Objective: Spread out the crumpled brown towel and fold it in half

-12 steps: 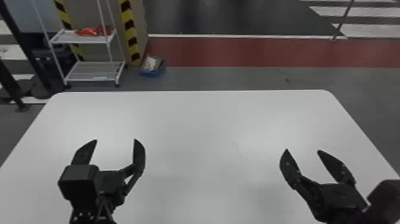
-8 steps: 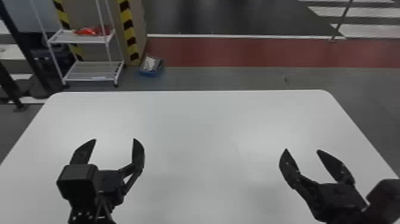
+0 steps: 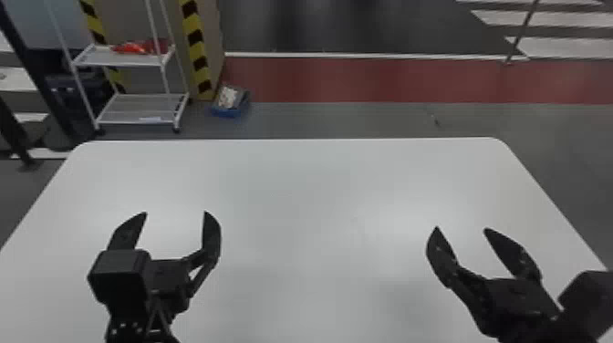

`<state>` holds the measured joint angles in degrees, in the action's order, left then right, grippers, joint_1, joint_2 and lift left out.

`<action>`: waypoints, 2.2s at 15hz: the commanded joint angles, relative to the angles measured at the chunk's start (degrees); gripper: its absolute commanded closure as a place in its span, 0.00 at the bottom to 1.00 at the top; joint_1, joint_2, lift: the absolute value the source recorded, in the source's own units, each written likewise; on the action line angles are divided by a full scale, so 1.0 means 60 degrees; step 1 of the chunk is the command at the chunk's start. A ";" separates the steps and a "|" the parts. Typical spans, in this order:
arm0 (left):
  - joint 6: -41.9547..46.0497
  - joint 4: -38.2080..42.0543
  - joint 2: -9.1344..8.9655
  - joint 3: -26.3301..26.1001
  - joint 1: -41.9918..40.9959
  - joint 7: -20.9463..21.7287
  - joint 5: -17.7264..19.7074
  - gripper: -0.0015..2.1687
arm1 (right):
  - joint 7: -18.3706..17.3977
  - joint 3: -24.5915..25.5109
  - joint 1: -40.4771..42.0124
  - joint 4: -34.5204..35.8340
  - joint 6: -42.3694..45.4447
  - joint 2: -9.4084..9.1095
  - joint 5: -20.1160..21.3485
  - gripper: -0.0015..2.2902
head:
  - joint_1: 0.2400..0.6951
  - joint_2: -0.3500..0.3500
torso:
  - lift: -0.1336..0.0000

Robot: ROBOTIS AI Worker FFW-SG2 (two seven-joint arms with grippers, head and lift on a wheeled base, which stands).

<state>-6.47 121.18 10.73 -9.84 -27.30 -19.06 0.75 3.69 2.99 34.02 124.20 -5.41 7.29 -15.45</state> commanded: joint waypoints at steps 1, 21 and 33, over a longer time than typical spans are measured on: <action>0.0000 -0.0027 0.0000 0.0000 0.0053 0.0012 0.0022 0.04 | 0.0000 0.0000 -0.0002 -0.0001 -0.0001 0.0000 -0.0018 0.06 | 1.00 0.46 | 0.04; -0.0176 0.0017 0.0014 -0.0146 0.0068 0.0071 0.0022 0.04 | 0.0073 0.0132 0.0189 0.0175 -0.0030 0.0029 -0.0135 0.06 | 1.00 0.44 | 0.04; -0.0176 0.0017 0.0000 -0.0278 0.0068 0.0086 0.0007 0.04 | 0.0117 0.0322 0.0350 0.0292 -0.0118 0.0029 -0.0267 0.06 | 1.00 0.41 | 0.04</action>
<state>-7.50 121.29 10.72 -11.53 -26.89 -18.54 0.70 4.39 4.92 36.25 125.94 -5.87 7.47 -16.97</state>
